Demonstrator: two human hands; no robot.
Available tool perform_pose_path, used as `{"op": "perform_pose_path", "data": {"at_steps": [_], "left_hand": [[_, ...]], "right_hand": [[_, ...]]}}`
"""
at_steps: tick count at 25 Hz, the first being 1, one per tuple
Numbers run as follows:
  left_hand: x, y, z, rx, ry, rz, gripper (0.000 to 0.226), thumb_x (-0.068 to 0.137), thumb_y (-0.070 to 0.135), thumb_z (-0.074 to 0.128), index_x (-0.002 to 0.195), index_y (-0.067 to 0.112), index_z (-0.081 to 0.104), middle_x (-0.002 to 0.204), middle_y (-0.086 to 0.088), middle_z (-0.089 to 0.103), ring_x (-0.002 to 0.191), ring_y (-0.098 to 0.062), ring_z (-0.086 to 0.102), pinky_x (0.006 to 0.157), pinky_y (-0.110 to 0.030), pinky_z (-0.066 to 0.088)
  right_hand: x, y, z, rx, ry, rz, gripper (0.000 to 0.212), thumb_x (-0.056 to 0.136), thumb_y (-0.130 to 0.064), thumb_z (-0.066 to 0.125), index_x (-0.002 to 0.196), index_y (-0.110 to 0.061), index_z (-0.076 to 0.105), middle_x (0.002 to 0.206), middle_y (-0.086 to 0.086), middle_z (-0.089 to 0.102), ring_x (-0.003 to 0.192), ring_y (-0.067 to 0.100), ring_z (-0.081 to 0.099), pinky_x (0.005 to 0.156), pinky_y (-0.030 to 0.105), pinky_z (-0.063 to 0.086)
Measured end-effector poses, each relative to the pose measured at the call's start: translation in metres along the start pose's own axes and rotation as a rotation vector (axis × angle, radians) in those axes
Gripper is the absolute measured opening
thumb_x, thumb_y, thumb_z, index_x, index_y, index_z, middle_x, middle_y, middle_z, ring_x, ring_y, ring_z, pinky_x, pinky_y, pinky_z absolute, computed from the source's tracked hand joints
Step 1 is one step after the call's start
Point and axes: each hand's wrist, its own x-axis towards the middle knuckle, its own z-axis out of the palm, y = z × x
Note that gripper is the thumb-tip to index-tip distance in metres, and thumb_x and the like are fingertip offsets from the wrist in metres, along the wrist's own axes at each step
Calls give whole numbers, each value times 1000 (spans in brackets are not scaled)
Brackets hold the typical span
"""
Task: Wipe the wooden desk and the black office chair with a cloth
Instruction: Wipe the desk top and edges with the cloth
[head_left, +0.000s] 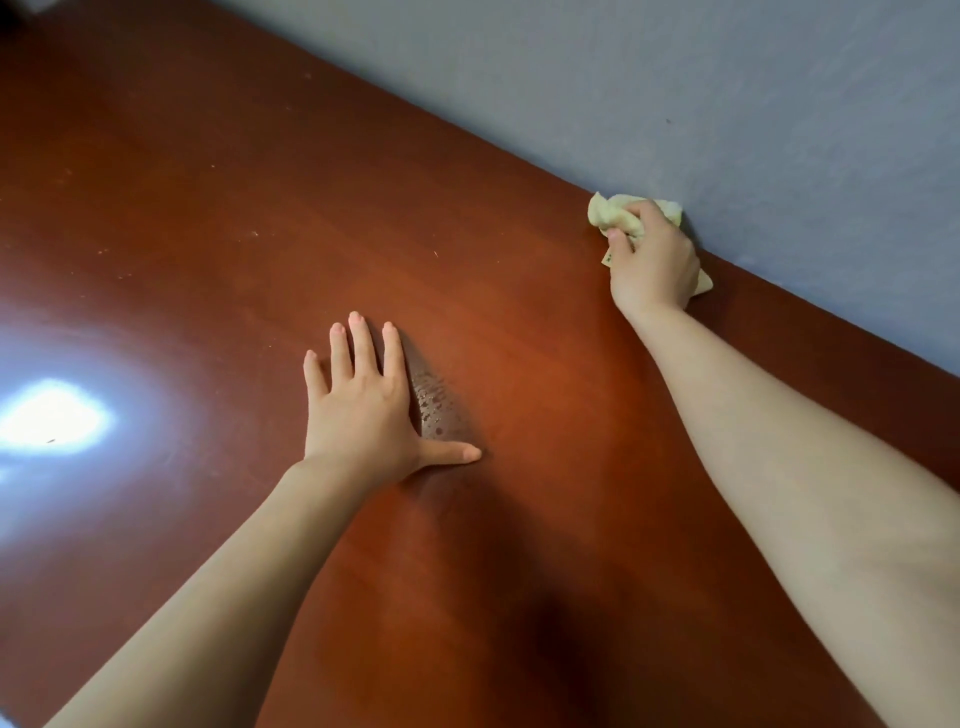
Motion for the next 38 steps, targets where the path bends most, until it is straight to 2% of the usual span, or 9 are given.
{"op": "perform_pose_path", "data": {"at_steps": [7, 10, 15, 18, 21, 25, 28, 32, 38], "left_hand": [[1, 1, -2, 81, -10, 18, 148, 39, 100, 31, 148, 9, -12, 156, -21, -9, 145, -38, -3, 115, -51, 6], [-1, 0, -8, 83, -38, 41, 145, 43, 99, 33, 149, 9, -10, 157, -21, -7, 145, -38, 0, 116, -50, 8], [8, -29, -30, 153, -105, 231, 136, 50, 96, 38, 151, 14, -1, 158, -17, 2, 144, -33, 12, 117, -44, 10], [11, -44, -35, 214, -123, 307, 136, 52, 94, 45, 152, 15, -4, 159, -14, 0, 145, -30, 12, 117, -43, 12], [3, -42, -28, 316, -40, 331, 141, 50, 95, 42, 150, 11, -9, 158, -16, -1, 144, -34, 11, 117, -48, 5], [4, -44, -18, 275, 31, 325, 141, 49, 97, 36, 149, 10, -13, 158, -17, -4, 143, -41, 4, 113, -56, -6], [5, -45, -10, 239, 28, 326, 142, 49, 96, 37, 148, 11, -17, 157, -17, -8, 143, -43, -2, 113, -58, -4], [6, -45, -6, 228, 7, 315, 142, 49, 95, 39, 147, 11, -20, 157, -17, -12, 143, -43, -5, 111, -62, 0], [6, -43, -9, 243, -37, 289, 142, 49, 93, 44, 148, 11, -18, 157, -16, -13, 144, -42, -5, 110, -63, 3]], "right_hand": [[-67, -21, -5, -17, -311, -330, 35, 94, -24, 51, 128, -24, 57, 136, -4, 53, 129, 20, 43, 103, 33, 32], [-115, -30, -17, 51, -465, -452, 39, 93, -16, 52, 130, -27, 56, 142, -8, 47, 136, 16, 35, 111, 33, 26], [-170, -29, -33, 52, -643, -613, 45, 91, -3, 52, 130, -26, 56, 143, -10, 44, 138, 10, 31, 110, 27, 23], [-162, -33, -39, 19, -640, -673, 46, 86, 1, 58, 125, -24, 61, 137, -6, 52, 134, 14, 41, 109, 33, 31], [-136, -43, -32, -55, -612, -701, 47, 83, -1, 62, 124, -23, 62, 135, -4, 55, 130, 17, 46, 108, 38, 35], [-86, -76, -2, -79, -558, -564, 43, 91, -9, 55, 130, -27, 56, 141, -6, 48, 135, 14, 38, 109, 32, 26], [-46, -102, 26, -62, -496, -456, 43, 93, -9, 52, 133, -26, 53, 143, -5, 46, 135, 16, 37, 107, 29, 28], [-31, -128, 53, -75, -405, -294, 42, 97, -12, 47, 137, -24, 48, 148, -1, 39, 140, 18, 28, 112, 28, 20], [-97, -106, 21, -35, -520, -513, 38, 95, -17, 49, 132, -28, 54, 145, -4, 44, 136, 19, 33, 113, 36, 23]]}}
